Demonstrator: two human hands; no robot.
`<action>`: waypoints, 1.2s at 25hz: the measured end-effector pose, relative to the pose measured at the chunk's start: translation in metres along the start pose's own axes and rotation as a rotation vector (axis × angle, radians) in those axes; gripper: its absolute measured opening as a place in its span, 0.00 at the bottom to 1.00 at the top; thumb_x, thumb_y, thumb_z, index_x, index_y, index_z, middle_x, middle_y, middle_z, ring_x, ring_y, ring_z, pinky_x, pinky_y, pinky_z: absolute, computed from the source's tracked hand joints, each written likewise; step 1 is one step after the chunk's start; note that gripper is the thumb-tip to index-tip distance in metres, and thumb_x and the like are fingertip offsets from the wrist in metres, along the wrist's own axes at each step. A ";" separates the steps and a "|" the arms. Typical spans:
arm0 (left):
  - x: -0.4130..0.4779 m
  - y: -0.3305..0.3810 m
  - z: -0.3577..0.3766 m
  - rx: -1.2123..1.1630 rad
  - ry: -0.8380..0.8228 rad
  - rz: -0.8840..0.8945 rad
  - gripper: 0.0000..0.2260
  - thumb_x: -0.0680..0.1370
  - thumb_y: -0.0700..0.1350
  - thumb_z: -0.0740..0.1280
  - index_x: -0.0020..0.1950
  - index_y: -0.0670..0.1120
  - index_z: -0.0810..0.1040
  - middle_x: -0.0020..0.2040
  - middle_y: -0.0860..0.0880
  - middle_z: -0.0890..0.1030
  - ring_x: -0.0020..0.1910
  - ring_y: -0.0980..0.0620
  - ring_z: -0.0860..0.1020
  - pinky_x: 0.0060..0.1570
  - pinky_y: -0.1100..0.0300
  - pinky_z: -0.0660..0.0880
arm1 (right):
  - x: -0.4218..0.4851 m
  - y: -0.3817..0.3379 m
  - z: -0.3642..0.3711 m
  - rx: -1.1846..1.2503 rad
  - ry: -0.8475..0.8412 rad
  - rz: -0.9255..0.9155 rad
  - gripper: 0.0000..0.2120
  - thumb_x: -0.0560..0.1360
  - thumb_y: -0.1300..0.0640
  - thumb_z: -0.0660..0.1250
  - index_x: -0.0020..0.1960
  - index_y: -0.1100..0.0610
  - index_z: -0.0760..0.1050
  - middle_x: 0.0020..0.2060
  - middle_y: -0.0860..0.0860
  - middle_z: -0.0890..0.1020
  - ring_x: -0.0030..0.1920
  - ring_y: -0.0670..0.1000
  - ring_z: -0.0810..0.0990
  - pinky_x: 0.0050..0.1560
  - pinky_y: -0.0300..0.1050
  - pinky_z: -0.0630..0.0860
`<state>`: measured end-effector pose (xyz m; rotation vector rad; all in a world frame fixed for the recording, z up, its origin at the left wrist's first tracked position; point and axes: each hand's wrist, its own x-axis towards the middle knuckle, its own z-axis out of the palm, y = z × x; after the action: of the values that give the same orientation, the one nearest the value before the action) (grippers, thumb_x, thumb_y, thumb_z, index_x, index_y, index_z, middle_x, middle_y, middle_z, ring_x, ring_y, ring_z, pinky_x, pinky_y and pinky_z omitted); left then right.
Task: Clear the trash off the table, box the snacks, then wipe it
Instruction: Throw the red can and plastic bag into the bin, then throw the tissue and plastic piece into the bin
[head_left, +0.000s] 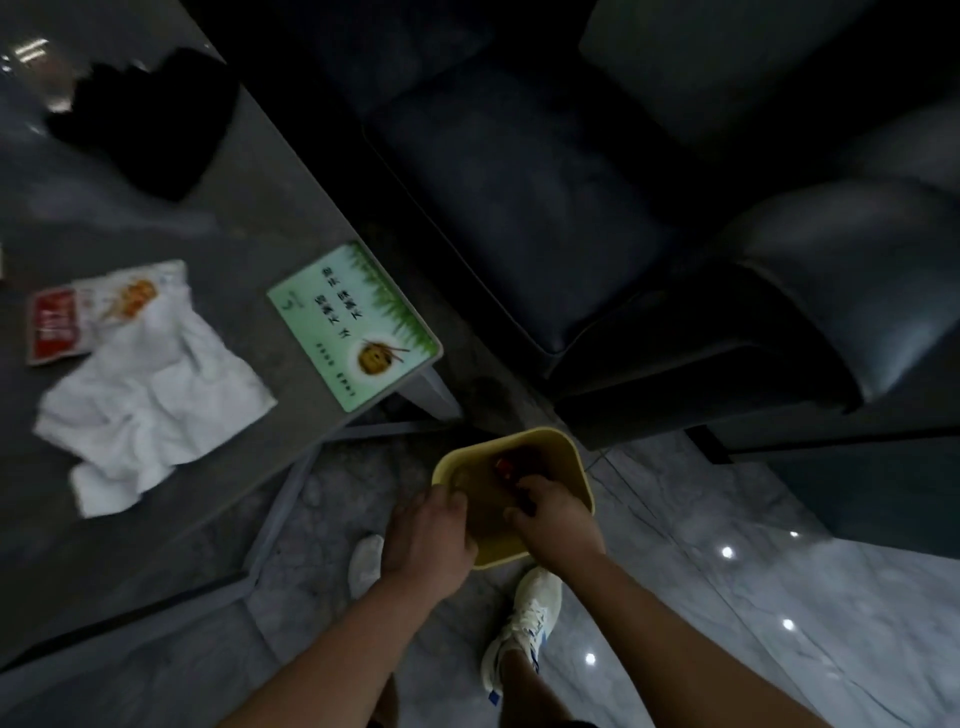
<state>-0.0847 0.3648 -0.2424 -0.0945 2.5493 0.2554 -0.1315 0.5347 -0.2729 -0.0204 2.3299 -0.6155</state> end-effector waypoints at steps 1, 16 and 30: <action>-0.012 0.001 -0.012 -0.005 0.018 0.000 0.16 0.76 0.53 0.61 0.62 0.50 0.72 0.61 0.46 0.75 0.59 0.45 0.74 0.56 0.49 0.70 | -0.011 -0.010 -0.011 -0.015 0.013 -0.016 0.24 0.78 0.44 0.66 0.72 0.47 0.69 0.63 0.49 0.79 0.57 0.51 0.80 0.53 0.49 0.79; -0.168 -0.022 -0.089 -0.077 0.068 -0.192 0.24 0.73 0.59 0.54 0.65 0.50 0.70 0.61 0.45 0.75 0.59 0.42 0.74 0.57 0.46 0.71 | -0.134 -0.122 -0.091 -0.228 0.024 -0.316 0.18 0.73 0.38 0.65 0.61 0.43 0.74 0.49 0.42 0.79 0.47 0.44 0.80 0.45 0.47 0.81; -0.245 -0.122 -0.107 -0.269 0.051 -0.389 0.20 0.77 0.54 0.59 0.66 0.46 0.71 0.66 0.42 0.73 0.64 0.40 0.74 0.60 0.49 0.71 | -0.159 -0.235 -0.049 -0.387 -0.058 -0.340 0.12 0.75 0.43 0.66 0.52 0.48 0.77 0.50 0.48 0.82 0.51 0.51 0.82 0.47 0.47 0.79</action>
<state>0.0779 0.2266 -0.0399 -0.6972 2.4678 0.4424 -0.0816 0.3766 -0.0370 -0.6142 2.3710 -0.3085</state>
